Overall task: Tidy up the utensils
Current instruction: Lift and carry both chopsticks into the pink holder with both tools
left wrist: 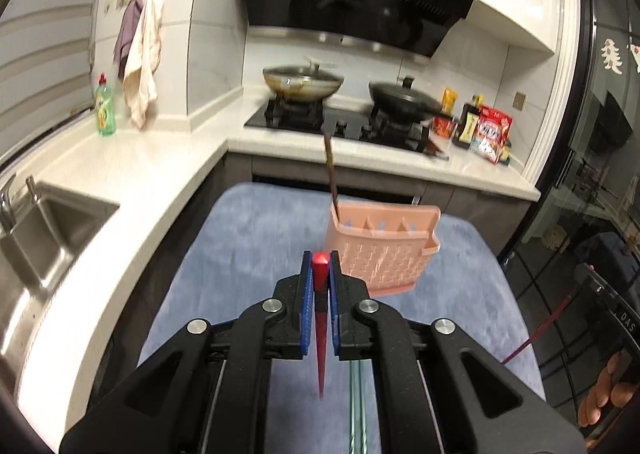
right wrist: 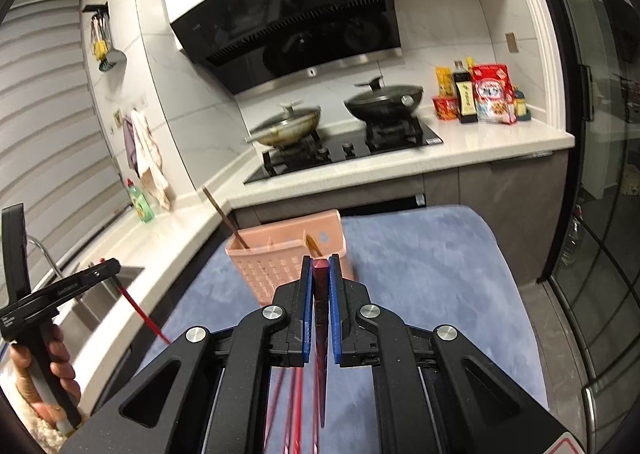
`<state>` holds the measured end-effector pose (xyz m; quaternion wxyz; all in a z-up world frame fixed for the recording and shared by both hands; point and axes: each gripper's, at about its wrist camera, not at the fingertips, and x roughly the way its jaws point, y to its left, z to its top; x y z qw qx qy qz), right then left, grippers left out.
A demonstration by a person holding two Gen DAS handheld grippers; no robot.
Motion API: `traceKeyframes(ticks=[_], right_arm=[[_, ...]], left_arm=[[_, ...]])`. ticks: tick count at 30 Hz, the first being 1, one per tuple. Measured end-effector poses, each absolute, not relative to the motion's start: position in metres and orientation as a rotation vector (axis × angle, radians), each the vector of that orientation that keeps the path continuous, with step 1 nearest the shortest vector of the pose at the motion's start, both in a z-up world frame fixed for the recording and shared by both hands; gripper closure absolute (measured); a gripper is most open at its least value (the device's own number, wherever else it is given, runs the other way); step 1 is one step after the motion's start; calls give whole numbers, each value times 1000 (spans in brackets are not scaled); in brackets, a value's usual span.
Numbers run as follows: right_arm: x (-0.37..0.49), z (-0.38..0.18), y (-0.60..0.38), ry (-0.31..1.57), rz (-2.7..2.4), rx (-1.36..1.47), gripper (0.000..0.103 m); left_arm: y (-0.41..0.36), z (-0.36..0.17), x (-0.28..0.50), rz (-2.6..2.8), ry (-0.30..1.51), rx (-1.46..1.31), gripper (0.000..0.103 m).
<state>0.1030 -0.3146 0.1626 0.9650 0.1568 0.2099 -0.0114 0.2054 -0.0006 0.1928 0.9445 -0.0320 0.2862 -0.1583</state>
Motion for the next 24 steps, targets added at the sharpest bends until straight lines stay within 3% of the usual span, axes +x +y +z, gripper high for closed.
traceKeyframes(ticks=[15,24], right_arm=[[202,248,-322,233,101,427,96],[260,250,-330,192,73,451,96]], left_arm=[[-40,298,255,-368,304,-140,96],[-60,295,310,-355,276,-171,96]])
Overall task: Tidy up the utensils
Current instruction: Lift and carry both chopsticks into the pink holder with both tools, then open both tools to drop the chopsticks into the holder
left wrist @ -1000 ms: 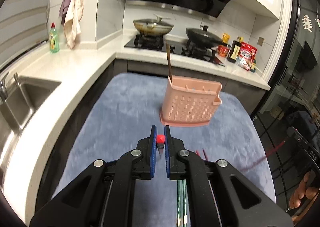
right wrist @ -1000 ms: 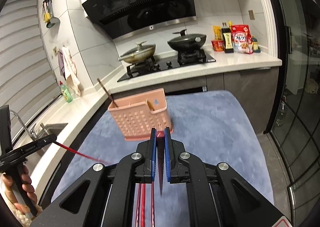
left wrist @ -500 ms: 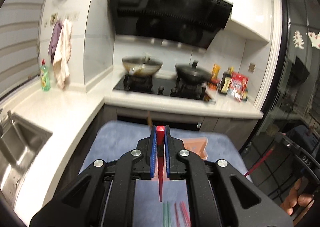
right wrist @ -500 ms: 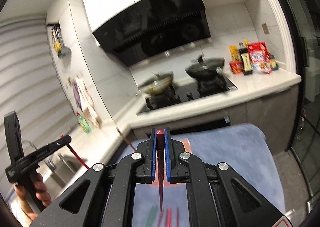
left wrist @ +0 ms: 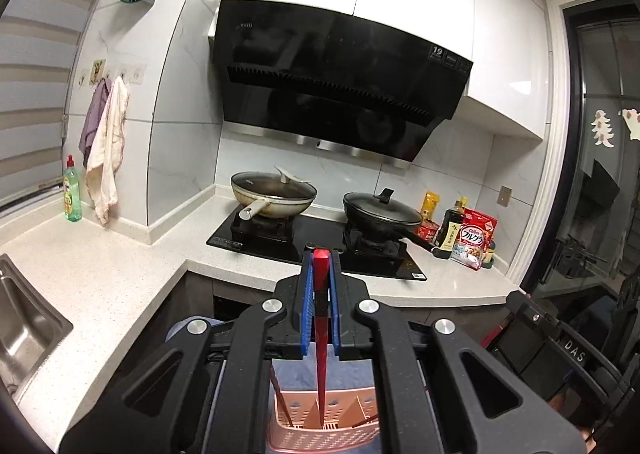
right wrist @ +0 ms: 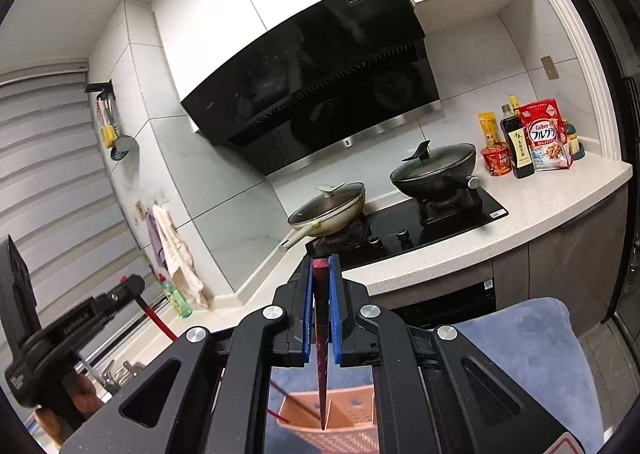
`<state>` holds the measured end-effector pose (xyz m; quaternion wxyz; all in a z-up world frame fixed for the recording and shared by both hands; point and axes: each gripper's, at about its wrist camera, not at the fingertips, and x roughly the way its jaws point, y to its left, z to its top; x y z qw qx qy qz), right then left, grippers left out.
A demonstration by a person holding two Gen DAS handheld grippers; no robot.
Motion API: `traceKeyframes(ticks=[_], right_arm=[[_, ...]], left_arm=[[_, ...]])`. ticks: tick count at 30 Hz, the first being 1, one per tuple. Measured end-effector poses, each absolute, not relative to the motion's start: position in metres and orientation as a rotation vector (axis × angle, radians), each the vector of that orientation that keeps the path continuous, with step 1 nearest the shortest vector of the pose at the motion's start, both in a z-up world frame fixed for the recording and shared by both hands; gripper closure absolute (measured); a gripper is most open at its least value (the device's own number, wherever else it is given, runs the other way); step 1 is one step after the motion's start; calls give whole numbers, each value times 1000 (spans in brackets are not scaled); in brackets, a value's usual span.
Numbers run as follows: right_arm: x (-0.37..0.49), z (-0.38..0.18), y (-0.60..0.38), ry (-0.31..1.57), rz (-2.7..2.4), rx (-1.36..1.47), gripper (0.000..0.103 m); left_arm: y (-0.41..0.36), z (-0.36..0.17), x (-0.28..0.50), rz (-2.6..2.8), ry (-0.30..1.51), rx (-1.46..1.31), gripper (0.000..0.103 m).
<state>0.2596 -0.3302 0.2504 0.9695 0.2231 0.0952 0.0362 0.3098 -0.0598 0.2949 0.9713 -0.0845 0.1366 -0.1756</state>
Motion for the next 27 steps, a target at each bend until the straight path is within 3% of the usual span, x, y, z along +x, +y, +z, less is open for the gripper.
traceKeyframes(ticks=[15,20,21,23,24,25,27], right_arm=[[309,174,-330,330,48,454,95],[308,166,-331,348,40,457,88],[306,168,-331,346,39,457,88],[302,173,-332,339,36,455,84],[299,176,-333,332,37,455,81],[293,181,-333,321,35,453,74],[283,188,-332,305,36,444,69]], left_arm=[[-71,227,352,-329,399,-136,96],[-67,215,353,-321,429,-142,96],[-66,214,352,-319,436,-141,94],[-64,214,350,-306,447,-137,77],[-60,215,347,-294,442,-144,60],[-58,216,344,-284,433,-149,51],[-54,221,334,-285,413,-147,50]])
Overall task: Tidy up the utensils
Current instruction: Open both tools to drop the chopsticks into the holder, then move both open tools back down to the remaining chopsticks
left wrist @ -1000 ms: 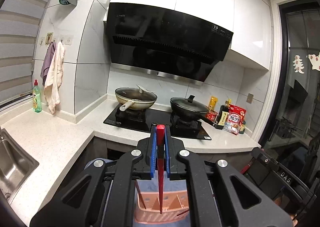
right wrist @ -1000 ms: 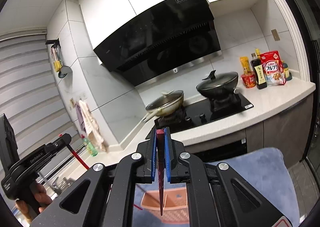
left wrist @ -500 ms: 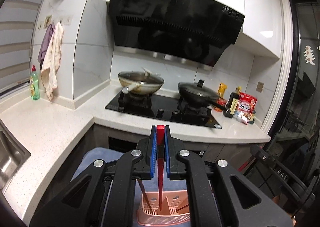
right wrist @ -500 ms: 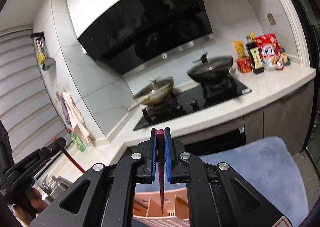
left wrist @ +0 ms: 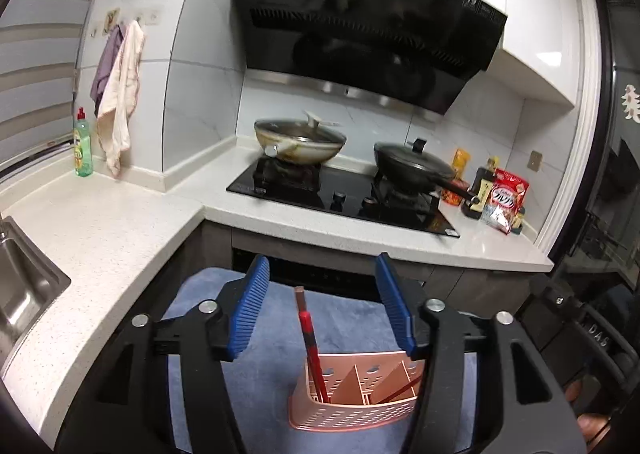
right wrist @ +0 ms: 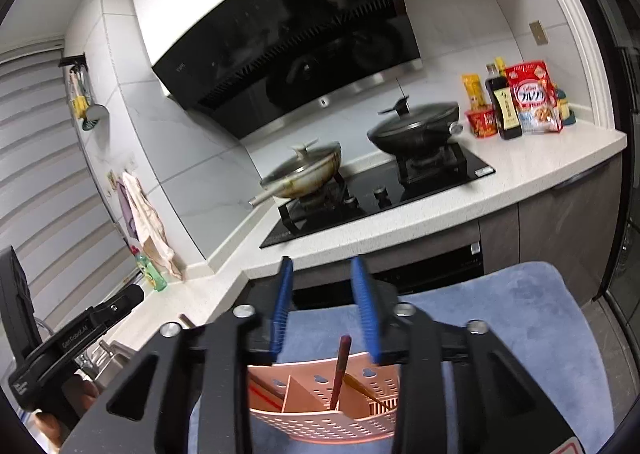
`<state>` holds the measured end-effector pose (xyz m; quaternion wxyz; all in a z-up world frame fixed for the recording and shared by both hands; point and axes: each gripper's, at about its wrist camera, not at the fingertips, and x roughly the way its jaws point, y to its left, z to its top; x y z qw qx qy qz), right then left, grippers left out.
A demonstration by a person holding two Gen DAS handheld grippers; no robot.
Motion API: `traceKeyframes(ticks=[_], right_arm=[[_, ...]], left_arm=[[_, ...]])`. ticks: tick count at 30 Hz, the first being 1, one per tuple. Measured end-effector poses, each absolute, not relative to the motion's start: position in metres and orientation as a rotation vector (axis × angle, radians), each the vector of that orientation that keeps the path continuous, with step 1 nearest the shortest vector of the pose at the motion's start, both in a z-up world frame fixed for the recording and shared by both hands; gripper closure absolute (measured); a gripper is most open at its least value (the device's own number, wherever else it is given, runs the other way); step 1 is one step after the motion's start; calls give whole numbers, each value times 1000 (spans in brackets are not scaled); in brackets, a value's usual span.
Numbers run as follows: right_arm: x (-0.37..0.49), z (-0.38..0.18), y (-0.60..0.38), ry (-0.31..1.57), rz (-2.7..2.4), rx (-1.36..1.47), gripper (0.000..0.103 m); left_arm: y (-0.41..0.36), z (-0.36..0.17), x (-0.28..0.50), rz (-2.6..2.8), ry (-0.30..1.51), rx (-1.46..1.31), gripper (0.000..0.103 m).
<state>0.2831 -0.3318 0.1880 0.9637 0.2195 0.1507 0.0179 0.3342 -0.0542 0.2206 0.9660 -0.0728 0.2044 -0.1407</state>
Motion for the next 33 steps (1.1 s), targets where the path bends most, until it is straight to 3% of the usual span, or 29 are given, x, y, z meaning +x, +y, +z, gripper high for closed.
traceKeyframes(ticks=[8,15,33], right_arm=[[232,199,-320,324,64,397,61],[176,175,-300,414,86,320,55],[54,25,-254,699,-30,190,55]], left_arm=[[-44,226,286,-269,406,-76,44],[-28,202,238,-265,456,-44,39],[-1,46,139,-217,782,22,38]])
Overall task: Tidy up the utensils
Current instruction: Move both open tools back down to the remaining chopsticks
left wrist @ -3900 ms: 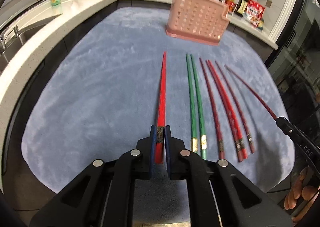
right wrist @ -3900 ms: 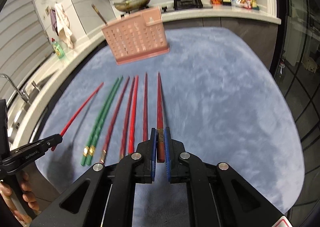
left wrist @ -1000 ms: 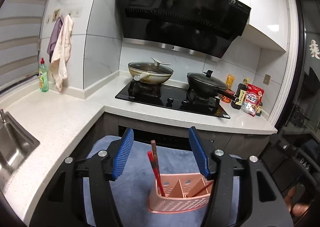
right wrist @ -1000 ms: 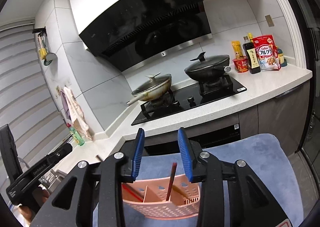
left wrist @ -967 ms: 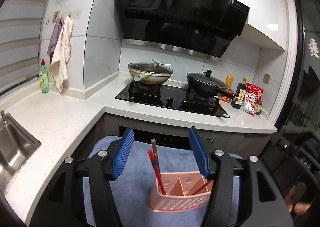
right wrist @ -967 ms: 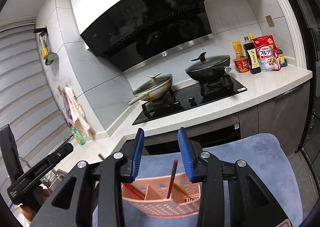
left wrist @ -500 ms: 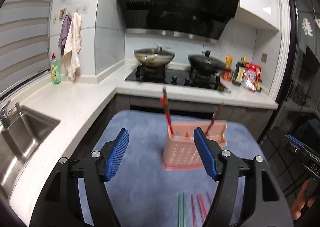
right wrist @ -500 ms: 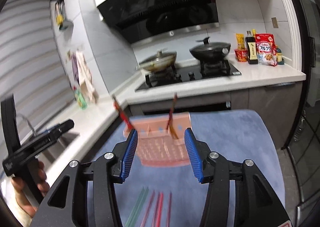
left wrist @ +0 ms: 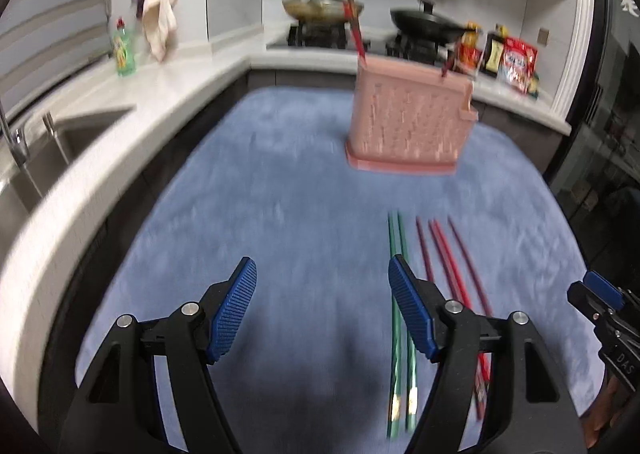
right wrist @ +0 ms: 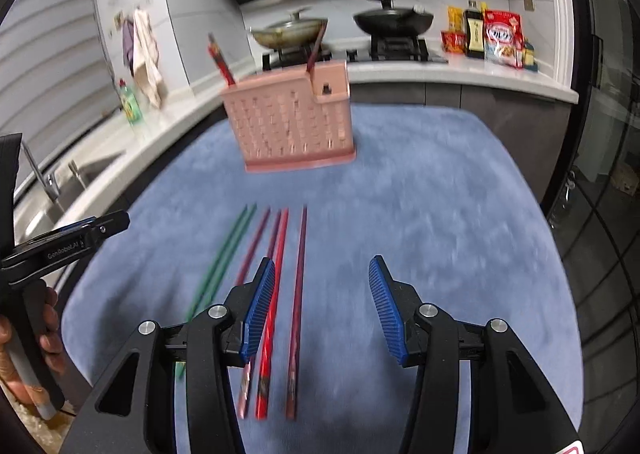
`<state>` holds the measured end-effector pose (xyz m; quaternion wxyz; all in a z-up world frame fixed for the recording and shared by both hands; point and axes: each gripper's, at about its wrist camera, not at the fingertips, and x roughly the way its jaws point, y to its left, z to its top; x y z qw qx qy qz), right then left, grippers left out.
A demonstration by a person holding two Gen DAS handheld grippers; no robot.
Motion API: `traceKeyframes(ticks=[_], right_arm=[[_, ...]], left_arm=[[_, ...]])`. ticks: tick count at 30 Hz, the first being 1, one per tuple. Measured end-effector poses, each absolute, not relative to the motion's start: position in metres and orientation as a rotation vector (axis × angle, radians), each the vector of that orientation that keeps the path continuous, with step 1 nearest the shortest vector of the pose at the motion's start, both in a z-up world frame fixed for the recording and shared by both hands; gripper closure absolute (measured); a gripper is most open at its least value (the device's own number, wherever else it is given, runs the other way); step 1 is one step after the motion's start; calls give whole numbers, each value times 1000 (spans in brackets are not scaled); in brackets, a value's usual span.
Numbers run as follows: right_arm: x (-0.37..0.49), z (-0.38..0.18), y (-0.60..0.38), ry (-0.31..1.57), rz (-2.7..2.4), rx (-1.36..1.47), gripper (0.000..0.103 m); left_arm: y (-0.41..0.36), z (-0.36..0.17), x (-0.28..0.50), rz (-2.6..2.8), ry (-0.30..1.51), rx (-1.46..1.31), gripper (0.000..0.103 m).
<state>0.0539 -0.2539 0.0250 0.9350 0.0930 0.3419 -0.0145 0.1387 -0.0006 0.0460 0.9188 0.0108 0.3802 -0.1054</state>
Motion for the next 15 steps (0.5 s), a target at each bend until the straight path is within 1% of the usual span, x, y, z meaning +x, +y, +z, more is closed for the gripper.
traceKeyframes(ticks=[4,12,15], right_arm=[[46,2,-242,746,-25,176,55],[37,-27,-226,794,-37,150,55],[37,-34,-227,805,-37,167,57]], left_arm=[[1,25,122,-228,822,19,38],[4,2,104,-228,864,26,38],[7,-3,100,-227,875,20,38]])
